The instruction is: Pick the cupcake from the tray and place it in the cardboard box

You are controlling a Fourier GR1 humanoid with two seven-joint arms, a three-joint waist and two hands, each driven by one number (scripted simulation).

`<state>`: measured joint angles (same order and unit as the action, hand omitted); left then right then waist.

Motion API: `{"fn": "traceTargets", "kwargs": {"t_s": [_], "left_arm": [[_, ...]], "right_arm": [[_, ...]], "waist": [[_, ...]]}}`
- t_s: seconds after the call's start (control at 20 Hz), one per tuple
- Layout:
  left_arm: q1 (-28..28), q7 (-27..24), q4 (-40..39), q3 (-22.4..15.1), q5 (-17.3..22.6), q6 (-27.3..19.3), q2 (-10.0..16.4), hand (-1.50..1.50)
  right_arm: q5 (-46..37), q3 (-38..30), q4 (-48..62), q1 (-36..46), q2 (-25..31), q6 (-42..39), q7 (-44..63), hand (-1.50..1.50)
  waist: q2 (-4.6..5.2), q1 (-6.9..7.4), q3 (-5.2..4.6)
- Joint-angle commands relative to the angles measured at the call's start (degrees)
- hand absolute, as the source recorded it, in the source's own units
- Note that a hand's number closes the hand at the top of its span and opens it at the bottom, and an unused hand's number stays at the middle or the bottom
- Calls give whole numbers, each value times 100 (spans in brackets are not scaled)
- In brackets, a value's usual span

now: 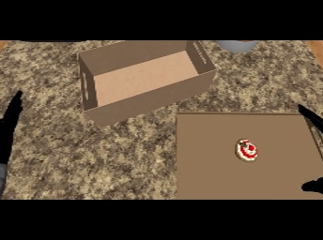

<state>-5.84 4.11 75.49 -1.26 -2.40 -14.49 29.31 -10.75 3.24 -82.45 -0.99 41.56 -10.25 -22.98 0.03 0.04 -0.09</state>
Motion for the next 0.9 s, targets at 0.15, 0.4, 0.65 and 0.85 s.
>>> {"fn": "traceTargets", "kwargs": {"t_s": [0.15, 0.4, 0.65, 0.85], "left_arm": [[19, -47, 16, -77, -173, -91, -202, 0], [-21, 54, 51, 15, -354, -97, -275, 0], [141, 207, 356, 110, -406, 80, -401, 0], [115, -341, -209, 450, -459, 266, -452, 0]], "right_arm": [[-634, 739, -841, 347, 464, -936, 1684, -150], [-787, 958, -577, 1166, -60, -1540, 2452, -150], [-1416, 1106, -475, 1202, -536, -1597, 2707, -150], [-1679, 894, -216, 1471, -828, -1846, 2624, -150]], "waist": [[-11, 8, -2], [0, 35, 7], [-5, 24, 10], [-1, 14, 9]]}}
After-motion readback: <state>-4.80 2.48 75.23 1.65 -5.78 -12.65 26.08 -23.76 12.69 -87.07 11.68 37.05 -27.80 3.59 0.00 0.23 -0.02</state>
